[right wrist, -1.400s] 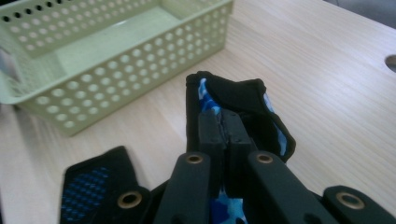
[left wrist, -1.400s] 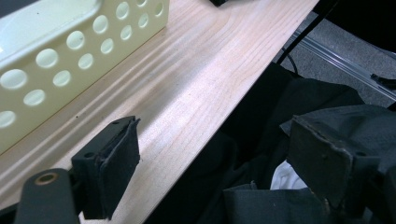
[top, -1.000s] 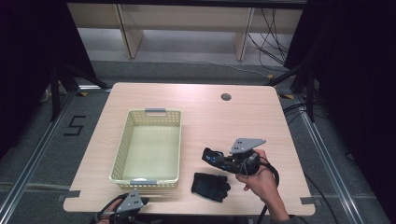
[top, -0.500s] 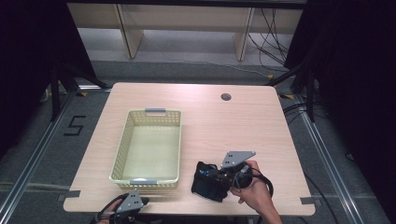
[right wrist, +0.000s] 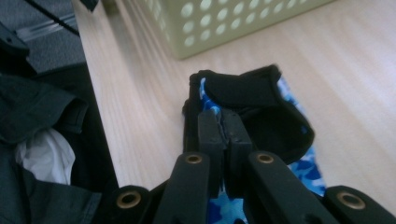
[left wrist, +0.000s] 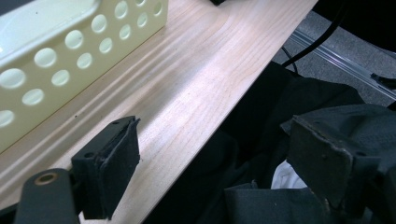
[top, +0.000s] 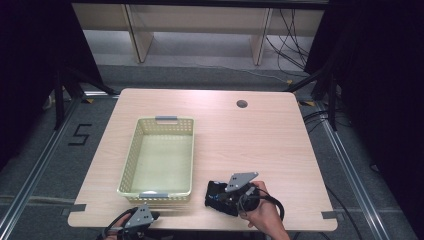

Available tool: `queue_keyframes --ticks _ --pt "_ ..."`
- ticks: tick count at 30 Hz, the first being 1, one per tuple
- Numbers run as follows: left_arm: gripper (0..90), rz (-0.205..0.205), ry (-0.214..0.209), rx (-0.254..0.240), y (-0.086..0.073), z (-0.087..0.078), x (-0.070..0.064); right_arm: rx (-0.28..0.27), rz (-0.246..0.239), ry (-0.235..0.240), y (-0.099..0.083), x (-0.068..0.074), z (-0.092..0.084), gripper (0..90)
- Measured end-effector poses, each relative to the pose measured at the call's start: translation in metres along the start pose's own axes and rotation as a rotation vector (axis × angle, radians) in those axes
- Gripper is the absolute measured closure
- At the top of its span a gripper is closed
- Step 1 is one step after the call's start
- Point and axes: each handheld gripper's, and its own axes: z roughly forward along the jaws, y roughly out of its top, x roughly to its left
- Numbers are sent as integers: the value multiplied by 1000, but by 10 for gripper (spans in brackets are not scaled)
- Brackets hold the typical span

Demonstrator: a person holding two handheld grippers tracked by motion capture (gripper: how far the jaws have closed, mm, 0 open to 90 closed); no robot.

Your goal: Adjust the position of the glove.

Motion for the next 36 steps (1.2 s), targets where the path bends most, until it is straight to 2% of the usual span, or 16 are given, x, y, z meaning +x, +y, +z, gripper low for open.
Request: queue_keyframes --ticks 2,3,7,8,10,13,15,18,19,21,24,25,29,31,33,36 --pt "165 -30 1 -6 -1 1 -1 17 5 -1 -2 2 3 893" --pt "164 1 9 3 0 0 1 22 4 3 -4 3 5 892" --pt "165 -10 -1 -8 0 0 0 42 -5 12 -8 2 9 886" --pt "165 -15 -6 11 -1 0 0 40 3 26 -10 2 11 881" --pt "165 -6 24 13 -1 1 1 70 27 10 -12 3 11 866" --pt "165 -9 9 16 -1 1 1 53 -3 8 -14 3 14 825" --pt "165 -7 11 17 -1 1 1 64 17 13 -15 3 12 781" --pt "165 -30 -3 -5 -1 1 -1 31 32 0 -15 4 10 748" --pt "165 -14 0 -10 0 0 0 11 43 -8 -15 5 7 748" --pt "165 -17 0 -14 0 1 0 -26 48 -17 -14 5 -1 769" --pt "165 -26 -3 -1 -1 0 -1 -40 73 -23 -16 9 -11 888" --pt "165 -15 -3 8 -1 0 0 -18 68 -15 -18 10 -13 900" --pt "165 -30 -4 -6 -1 1 -1 2 53 3 -26 16 -11 900" --pt "165 -7 20 15 -1 1 1 14 45 9 -29 19 -9 900" --pt "165 -12 7 14 -1 1 1 34 66 0 -31 23 -6 900" --pt "165 -9 5 16 -1 0 1 73 50 9 -35 23 -2 900"
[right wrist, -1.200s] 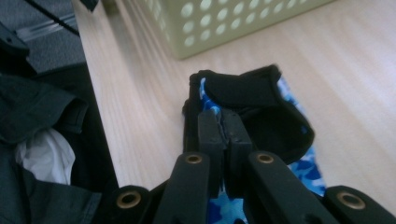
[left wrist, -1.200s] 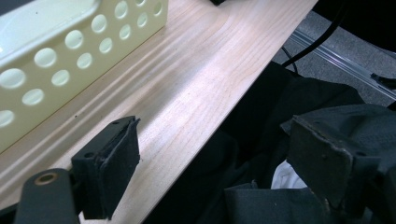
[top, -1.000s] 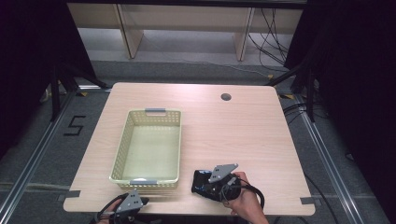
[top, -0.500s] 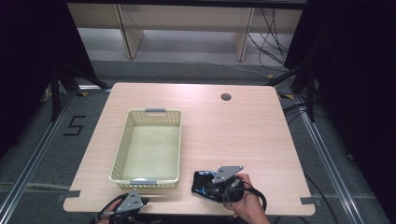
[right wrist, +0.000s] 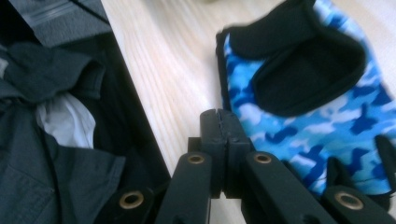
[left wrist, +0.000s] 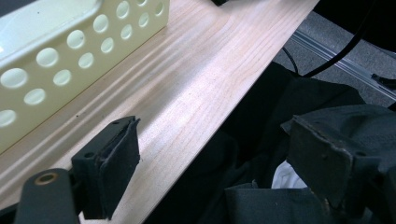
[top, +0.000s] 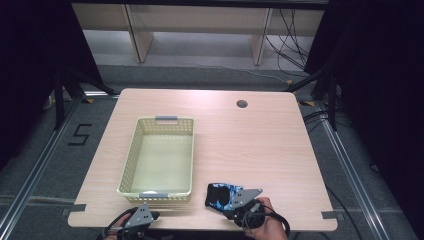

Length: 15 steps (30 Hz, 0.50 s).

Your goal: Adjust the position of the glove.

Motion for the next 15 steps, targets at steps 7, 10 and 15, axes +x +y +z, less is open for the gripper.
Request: queue_keyframes --ticks 7,10,15 --pt "165 10 -6 -16 1 0 -1 75 -4 -80 -9 -11 3 900" --pt "167 8 -5 -14 1 0 -1 61 32 -105 -14 -22 -1 900" --pt "180 -25 -14 -24 1 3 -4 34 100 -154 -19 -38 -6 900"
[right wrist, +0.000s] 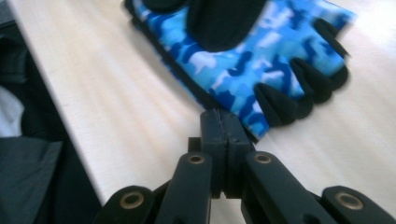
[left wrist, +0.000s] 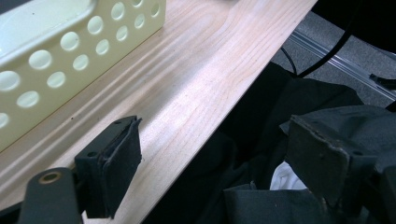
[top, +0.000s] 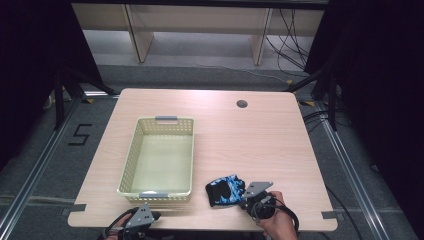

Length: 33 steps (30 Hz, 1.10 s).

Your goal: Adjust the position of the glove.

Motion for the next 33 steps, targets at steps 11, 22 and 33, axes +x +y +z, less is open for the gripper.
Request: queue_keyframes --ticks 11,22,33 --pt "232 -31 -43 -17 5 9 -6 -101 81 -25 0 -30 -16 800" --pt "232 -45 -37 -23 7 10 -4 -181 298 -31 15 -52 0 482" --pt "231 -8 -19 -13 7 9 -1 -65 272 38 39 -60 30 523"
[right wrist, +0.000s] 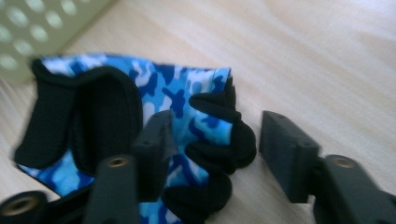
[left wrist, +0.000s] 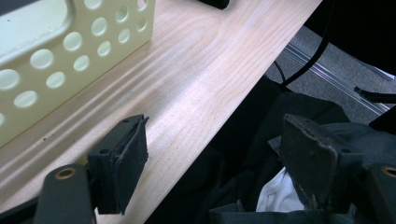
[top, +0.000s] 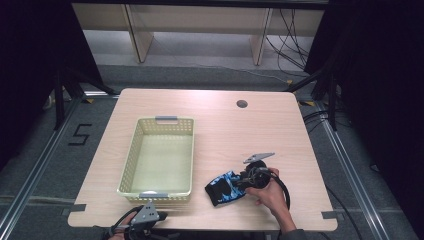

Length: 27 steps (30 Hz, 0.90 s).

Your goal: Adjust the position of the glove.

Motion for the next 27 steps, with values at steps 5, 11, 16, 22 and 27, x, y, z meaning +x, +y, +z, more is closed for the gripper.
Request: queue_keyframes --ticks 5,11,16,22,27 --pt "231 -21 -9 2 0 0 -2 47 -100 -13 0 8 -1 738" --pt "257 -56 -45 -6 1 3 -2 39 -136 4 -4 12 -2 813" --pt "295 -122 -99 4 9 17 -11 17 -126 58 -16 15 -14 816" --pt "372 -130 -145 -5 27 39 -24 -10 -126 68 -23 20 -24 815" --pt "423 -150 -133 -20 41 56 -30 -22 -135 92 -28 21 -26 815"
